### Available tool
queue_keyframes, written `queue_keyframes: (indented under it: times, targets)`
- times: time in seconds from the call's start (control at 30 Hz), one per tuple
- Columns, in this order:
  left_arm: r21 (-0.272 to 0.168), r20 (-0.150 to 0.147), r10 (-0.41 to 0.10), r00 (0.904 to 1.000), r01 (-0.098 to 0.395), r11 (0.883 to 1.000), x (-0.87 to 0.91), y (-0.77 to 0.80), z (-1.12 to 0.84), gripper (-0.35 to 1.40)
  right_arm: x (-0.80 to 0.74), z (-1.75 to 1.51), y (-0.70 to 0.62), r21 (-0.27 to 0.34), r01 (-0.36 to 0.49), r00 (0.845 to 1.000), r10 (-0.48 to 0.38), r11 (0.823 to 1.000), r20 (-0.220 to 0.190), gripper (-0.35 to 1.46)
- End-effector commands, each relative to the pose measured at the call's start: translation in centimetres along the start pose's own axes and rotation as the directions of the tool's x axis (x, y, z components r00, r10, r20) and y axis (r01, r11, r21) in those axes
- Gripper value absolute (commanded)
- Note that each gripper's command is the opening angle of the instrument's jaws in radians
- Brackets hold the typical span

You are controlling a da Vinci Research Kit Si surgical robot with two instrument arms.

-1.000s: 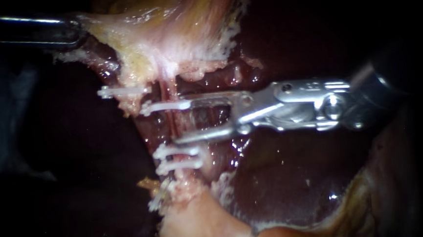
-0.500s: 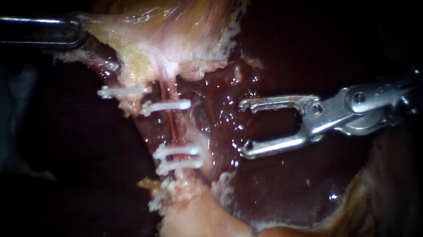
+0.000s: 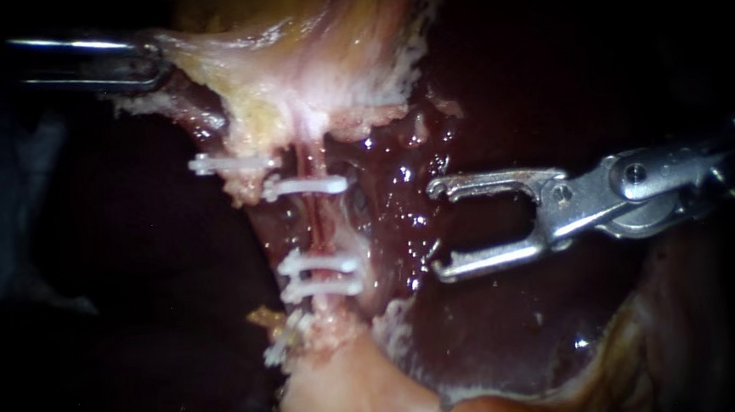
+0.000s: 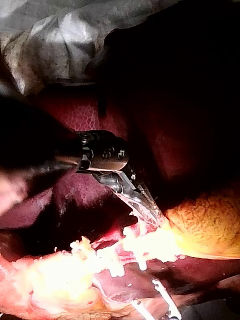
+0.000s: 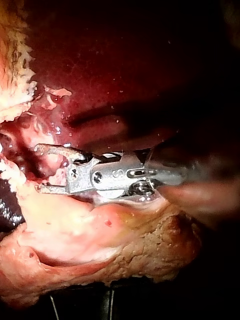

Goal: Going back third clip right tube

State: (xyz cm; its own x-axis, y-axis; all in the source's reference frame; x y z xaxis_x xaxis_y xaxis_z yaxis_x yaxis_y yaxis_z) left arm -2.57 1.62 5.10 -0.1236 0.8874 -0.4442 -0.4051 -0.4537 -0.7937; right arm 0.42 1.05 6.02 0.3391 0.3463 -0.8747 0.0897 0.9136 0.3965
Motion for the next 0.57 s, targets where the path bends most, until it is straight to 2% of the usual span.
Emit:
queue_keyframes:
  times: [0.03,0.27,0.57]
  targets:
    - [0.0,0.001,0.001,1.0,-0.001,1.0,-0.02,0.0,0.04,-0.35,0.01,0.0,0.01,0.0,0.005,1.0,-0.005,1.0,0.0,0.5]
    - [-0.007,0.013,0.007,0.9999,-0.006,1.0,-0.09,0.01,0.23,-0.35,0.03,-0.03,0.01,0.0,0.009,1.0,-0.009,1.0,0.0,0.5]
    - [-0.005,0.015,0.007,0.9999,-0.007,1.0,-0.11,0.01,0.25,-0.35,0.04,-0.04,0.0,0.002,0.009,1.0,-0.009,1.0,-0.001,0.5]
